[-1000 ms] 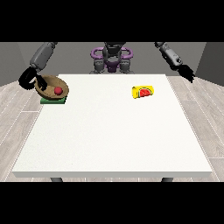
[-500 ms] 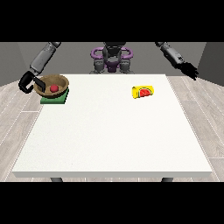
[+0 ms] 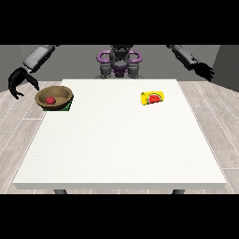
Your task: Pick the cup and pour the ball into the bowl, then pick the bowl and place it on the pad
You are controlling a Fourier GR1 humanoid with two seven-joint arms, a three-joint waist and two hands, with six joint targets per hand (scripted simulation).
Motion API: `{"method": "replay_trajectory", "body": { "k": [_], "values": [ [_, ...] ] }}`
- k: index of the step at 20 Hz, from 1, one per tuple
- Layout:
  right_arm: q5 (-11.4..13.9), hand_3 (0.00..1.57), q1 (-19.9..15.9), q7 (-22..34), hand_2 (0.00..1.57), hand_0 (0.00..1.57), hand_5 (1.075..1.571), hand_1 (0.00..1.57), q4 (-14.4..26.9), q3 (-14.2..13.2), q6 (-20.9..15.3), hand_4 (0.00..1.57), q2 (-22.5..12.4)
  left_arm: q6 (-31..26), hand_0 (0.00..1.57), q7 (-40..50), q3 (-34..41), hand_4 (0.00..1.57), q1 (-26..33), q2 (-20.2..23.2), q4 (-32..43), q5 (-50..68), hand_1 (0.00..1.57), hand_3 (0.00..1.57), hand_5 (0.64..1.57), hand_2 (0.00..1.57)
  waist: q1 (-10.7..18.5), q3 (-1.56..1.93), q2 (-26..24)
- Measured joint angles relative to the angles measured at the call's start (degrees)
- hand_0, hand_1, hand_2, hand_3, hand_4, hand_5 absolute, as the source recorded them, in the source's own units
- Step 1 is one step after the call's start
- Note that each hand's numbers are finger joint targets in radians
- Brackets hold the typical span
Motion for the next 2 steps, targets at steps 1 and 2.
{"method": "replay_trajectory", "body": {
  "k": [1,2],
  "values": [
    [-0.6,0.32,-0.5,0.5,0.42,0.00,1.315,0.00,-0.1,-0.4,0.6,0.27,0.0,-0.2,0.00,0.1,0.0,0.88,0.0,0.2,0.3,0.0,0.00,0.00,1.213,0.00,0.0,-0.01,-0.6],
    [-1.2,0.37,-1.1,0.5,0.10,0.00,1.371,0.00,-0.5,-0.7,1.7,0.50,0.5,-0.1,0.00,0.1,-0.3,0.88,0.3,0.0,0.8,-0.3,0.00,0.00,1.213,0.00,-0.1,-0.03,-1.4]
  ]
}}
